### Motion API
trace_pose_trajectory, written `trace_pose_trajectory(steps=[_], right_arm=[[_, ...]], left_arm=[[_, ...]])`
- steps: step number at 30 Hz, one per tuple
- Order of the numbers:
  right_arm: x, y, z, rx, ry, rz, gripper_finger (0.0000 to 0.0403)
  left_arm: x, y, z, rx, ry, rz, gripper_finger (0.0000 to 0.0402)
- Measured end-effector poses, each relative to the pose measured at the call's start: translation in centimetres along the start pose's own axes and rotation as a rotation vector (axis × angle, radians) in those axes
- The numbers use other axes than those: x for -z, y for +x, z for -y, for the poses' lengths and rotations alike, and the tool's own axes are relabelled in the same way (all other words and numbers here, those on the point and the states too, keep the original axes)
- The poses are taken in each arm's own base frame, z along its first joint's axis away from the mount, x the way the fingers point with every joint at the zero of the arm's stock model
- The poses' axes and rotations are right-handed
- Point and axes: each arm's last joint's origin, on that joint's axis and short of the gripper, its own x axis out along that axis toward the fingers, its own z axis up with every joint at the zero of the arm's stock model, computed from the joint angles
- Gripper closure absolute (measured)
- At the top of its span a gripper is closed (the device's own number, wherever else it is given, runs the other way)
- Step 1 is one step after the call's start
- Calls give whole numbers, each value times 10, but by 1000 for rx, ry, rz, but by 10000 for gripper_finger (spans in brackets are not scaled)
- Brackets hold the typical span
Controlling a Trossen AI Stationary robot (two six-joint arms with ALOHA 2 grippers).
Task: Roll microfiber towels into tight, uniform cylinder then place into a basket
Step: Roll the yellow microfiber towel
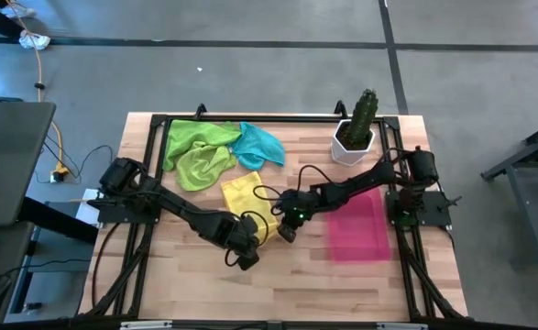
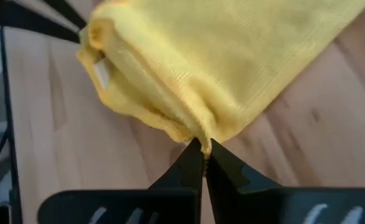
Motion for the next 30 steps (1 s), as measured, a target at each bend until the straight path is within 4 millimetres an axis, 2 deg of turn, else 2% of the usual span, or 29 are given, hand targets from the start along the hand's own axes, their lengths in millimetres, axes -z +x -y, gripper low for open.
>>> trace_pose_trajectory(steps=[9,18,30], right_arm=[[-3,0,-1,23,29,56,402],[-4,0,-2,48,23,99,402],[-8,0,-6,59,-76,178,402]], left_arm=[[5,-1,3,-5,-253,20,393],[11,-2,1,-64,-525,47,361],[17,-3,-6,-153,-638,33,355]])
